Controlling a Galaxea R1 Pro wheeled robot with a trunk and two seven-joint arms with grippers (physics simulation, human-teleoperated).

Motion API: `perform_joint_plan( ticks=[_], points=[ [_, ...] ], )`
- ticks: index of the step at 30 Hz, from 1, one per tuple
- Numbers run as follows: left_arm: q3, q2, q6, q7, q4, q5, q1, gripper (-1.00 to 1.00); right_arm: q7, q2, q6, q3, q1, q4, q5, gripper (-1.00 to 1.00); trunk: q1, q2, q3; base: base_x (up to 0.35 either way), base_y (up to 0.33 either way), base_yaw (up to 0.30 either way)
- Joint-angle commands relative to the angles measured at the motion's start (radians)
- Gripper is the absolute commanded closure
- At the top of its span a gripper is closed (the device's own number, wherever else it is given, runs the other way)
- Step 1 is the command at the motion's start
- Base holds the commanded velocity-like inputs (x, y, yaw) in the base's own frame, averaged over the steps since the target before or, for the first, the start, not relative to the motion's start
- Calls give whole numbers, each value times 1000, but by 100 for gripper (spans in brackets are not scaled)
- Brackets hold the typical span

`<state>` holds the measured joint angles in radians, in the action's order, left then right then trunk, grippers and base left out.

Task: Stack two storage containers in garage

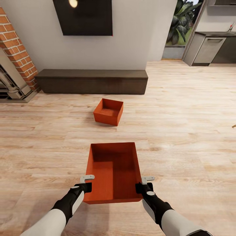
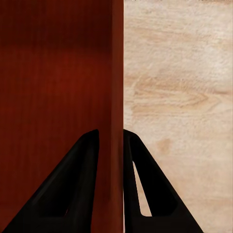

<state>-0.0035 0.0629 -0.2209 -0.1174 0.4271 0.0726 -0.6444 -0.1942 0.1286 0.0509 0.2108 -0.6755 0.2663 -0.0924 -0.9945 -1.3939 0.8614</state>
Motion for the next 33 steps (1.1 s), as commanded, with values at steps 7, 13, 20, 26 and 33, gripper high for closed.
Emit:
perform_joint_plan(
  ticks=[7, 13, 20, 26, 33],
  points=[
    [5, 0, -8, -12, 3, -11, 0, 100, -9, -1, 5, -5, -1, -1, -4, 100, 27, 49, -21, 0, 0, 0],
    [5, 0, -8, -11, 2, -11, 0, 100, -9, -1, -1, -5, -1, -1, -4, 100, 50, 91, -40, 0, 0, 0],
    [5, -1, -7, -11, 4, -11, 0, 100, -10, -1, 1, -5, -1, -1, -4, 100, 77, 140, -62, 0, 0, 0],
    [5, -2, -6, -12, 4, -11, 0, 100, -10, -1, 0, -5, -1, -1, -4, 100, 100, 182, -81, 0, 0, 0],
    [5, -2, -6, -12, 4, -11, 0, 100, -9, -1, 0, -4, -1, -1, -3, 100, 127, 231, -103, 0, 0, 0]
  ],
)
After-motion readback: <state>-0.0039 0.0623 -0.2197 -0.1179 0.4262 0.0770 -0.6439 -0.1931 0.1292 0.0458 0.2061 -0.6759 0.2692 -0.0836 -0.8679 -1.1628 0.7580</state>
